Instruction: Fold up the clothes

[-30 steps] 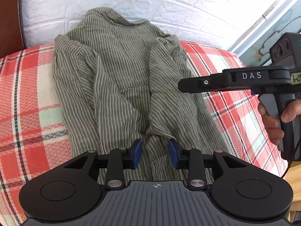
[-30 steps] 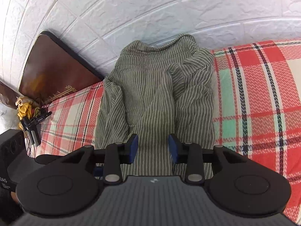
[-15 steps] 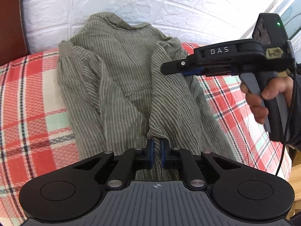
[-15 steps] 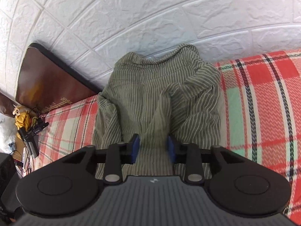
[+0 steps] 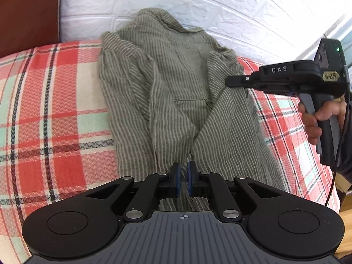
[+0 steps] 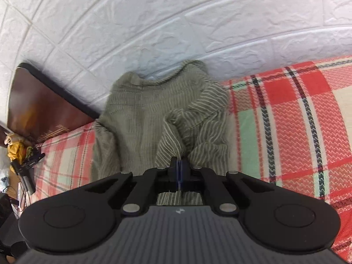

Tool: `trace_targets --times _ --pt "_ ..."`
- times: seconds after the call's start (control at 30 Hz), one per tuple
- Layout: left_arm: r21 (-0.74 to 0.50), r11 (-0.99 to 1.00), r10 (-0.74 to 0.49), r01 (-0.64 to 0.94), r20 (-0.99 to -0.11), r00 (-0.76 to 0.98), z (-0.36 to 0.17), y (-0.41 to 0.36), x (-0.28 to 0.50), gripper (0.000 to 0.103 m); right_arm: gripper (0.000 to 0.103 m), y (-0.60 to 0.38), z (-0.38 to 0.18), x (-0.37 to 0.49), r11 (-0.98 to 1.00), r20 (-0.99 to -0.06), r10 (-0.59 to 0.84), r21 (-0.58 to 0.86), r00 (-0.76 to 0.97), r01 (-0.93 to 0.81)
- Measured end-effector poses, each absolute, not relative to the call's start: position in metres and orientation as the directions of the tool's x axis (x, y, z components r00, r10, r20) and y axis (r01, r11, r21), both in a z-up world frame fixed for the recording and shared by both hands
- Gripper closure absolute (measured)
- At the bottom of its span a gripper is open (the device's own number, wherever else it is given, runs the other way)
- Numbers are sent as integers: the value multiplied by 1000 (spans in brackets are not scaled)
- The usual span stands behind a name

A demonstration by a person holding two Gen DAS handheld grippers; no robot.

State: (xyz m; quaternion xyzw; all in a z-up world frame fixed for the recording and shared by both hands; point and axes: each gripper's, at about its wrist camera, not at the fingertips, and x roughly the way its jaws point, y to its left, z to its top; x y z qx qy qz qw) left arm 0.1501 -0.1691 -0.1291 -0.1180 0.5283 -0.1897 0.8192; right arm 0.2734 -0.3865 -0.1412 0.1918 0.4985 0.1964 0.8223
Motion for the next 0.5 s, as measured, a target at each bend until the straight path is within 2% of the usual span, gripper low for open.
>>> trace_targets --times 0.17,0.2,0.27,0.43,0.5 --pt "-389 904 -427 176 -824 372 -128 -164 154 96 101 -380 -141 273 862 -749 499 482 436 -158" --pt "-385 907 -420 169 -824 381 -125 -161 154 80 98 -381 -138 274 862 -744 495 485 448 -148" --pt "-376 913 -407 156 -823 397 -120 -155 155 75 98 -387 -133 274 860 -731 487 497 477 -116" --pt "-360 923 -383 139 -810 444 -104 -145 157 73 97 -396 -111 273 852 -694 485 512 532 -110" --pt "-364 916 -400 169 -794 458 -95 -149 160 73 93 -396 -103 277 852 -683 485 509 546 -120"
